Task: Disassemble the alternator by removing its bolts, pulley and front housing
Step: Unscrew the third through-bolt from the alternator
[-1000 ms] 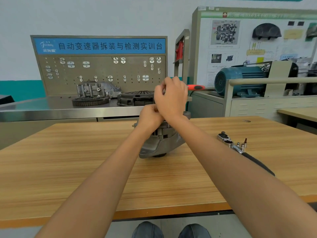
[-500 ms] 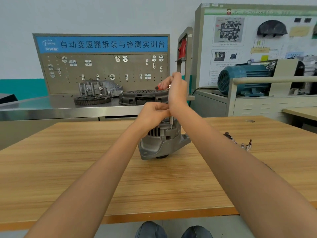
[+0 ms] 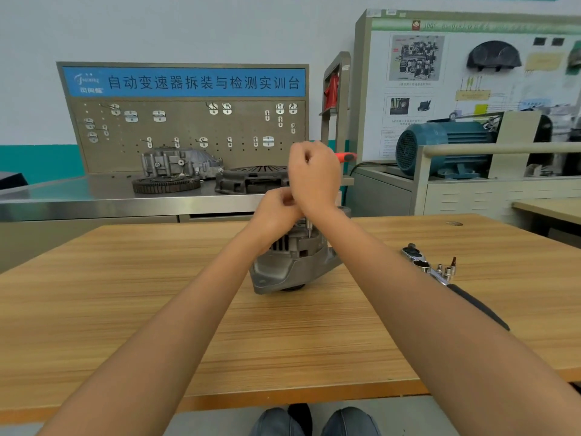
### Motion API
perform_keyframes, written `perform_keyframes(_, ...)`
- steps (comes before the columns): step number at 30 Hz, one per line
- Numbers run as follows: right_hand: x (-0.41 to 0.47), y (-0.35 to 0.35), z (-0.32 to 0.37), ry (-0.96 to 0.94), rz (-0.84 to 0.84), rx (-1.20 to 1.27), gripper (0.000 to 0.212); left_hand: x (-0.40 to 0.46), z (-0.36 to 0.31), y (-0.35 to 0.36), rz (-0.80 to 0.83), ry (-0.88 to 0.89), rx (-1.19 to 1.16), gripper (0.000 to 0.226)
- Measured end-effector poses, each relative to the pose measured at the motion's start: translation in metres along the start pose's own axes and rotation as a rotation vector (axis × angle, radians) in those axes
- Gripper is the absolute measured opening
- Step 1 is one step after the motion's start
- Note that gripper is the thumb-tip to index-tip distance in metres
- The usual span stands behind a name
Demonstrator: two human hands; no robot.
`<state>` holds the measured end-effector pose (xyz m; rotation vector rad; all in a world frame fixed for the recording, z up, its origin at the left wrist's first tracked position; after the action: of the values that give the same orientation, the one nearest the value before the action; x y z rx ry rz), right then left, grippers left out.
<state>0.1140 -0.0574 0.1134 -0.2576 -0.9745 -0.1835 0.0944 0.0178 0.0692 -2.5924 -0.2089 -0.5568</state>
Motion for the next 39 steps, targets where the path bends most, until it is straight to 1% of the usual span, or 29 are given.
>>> perform_keyframes(2, 0.008, -0.002, -0.003, 0.220, 0.027, 0.321, 0.043, -0.001, -0.001, 0.000, 0.085, 0.037, -0.028, 0.015)
perform_keyframes(4, 0.014, -0.003, -0.009, 0.448, 0.085, 0.628, 0.041, 0.000, 0.001, -0.001, 0.131, 0.056, -0.033, 0.027)
perform_keyframes(6, 0.016, -0.002, -0.010, 0.530, 0.150, 0.820, 0.038, 0.002, 0.003, -0.002, 0.148, 0.045, -0.029, 0.030)
perform_keyframes(7, 0.016, -0.001, -0.010, 0.529, 0.153, 0.840, 0.038, 0.002, 0.004, -0.002, 0.153, 0.036, -0.040, 0.031)
perform_keyframes(9, 0.014, 0.000, -0.009, 0.485, 0.126, 0.723, 0.037, 0.002, 0.005, -0.002, 0.134, 0.025, -0.077, 0.028)
perform_keyframes(10, 0.011, 0.001, -0.008, 0.423, 0.103, 0.609, 0.036, 0.003, 0.006, -0.002, 0.111, 0.025, -0.093, 0.023)
perform_keyframes(11, 0.008, 0.002, -0.007, 0.322, 0.080, 0.471, 0.034, 0.004, 0.006, -0.002, 0.085, 0.028, -0.101, 0.015)
perform_keyframes(12, 0.003, 0.003, -0.008, 0.191, 0.058, 0.278, 0.031, 0.005, 0.007, -0.003, 0.052, 0.029, -0.097, 0.018)
perform_keyframes(13, -0.002, 0.002, -0.008, 0.064, 0.021, 0.019, 0.024, 0.007, 0.007, -0.003, 0.010, 0.020, -0.091, 0.026)
perform_keyframes(14, -0.007, 0.002, -0.007, -0.022, -0.030, -0.244, 0.014, 0.008, 0.008, -0.003, -0.025, 0.003, -0.079, 0.029)
perform_keyframes(15, -0.010, 0.001, -0.008, -0.062, -0.077, -0.419, 0.007, 0.008, 0.007, -0.002, -0.042, -0.011, -0.066, 0.028)
perform_keyframes(16, -0.011, 0.001, -0.009, -0.064, -0.107, -0.475, 0.007, 0.009, 0.007, 0.000, -0.046, -0.017, -0.060, 0.027)
perform_keyframes(17, -0.009, 0.000, -0.009, -0.044, -0.109, -0.435, 0.006, 0.010, 0.005, 0.002, -0.044, -0.017, -0.065, 0.026)
perform_keyframes(18, -0.006, -0.002, -0.010, -0.014, -0.089, -0.320, 0.007, 0.011, 0.004, 0.003, -0.031, -0.016, -0.077, 0.025)
perform_keyframes(19, -0.003, -0.003, -0.011, 0.022, -0.047, -0.179, 0.013, 0.012, 0.002, 0.005, -0.007, -0.023, -0.092, 0.023)
perform_keyframes(21, 0.004, -0.003, -0.013, 0.123, 0.045, 0.116, 0.030, 0.013, 0.001, 0.007, 0.044, -0.053, -0.120, 0.012)
perform_keyframes(23, 0.011, -0.005, -0.014, 0.255, 0.087, 0.333, 0.039, 0.013, 0.003, 0.008, 0.075, -0.070, -0.156, 0.005)
perform_keyframes(26, 0.019, -0.003, -0.013, 0.394, 0.197, 0.535, 0.047, 0.011, 0.004, 0.008, 0.122, -0.042, -0.175, 0.015)
perform_keyframes(28, 0.021, -0.001, -0.011, 0.449, 0.245, 0.672, 0.048, 0.009, 0.004, 0.007, 0.163, -0.028, -0.182, 0.017)
perform_keyframes(30, 0.020, 0.002, -0.011, 0.493, 0.246, 0.733, 0.048, 0.009, 0.006, 0.005, 0.182, -0.019, -0.176, 0.020)
perform_keyframes(32, 0.018, 0.004, -0.012, 0.513, 0.230, 0.720, 0.048, 0.008, 0.007, 0.004, 0.184, -0.005, -0.167, 0.024)
perform_keyframes(39, 0.017, 0.006, -0.005, 0.474, 0.210, 0.654, 0.046, 0.006, 0.006, 0.004, 0.230, -0.007, -0.145, 0.030)
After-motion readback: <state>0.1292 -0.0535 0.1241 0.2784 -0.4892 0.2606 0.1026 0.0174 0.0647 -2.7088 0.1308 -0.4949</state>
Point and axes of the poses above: each hand's wrist, its own x-axis towards the middle knuckle, its own y-axis out of the palm, z = x × y, the point moved 3 cm from there along x, towards the middle knuckle, and after that the axes turned 5 degrees about z, right-handed, at the moved point
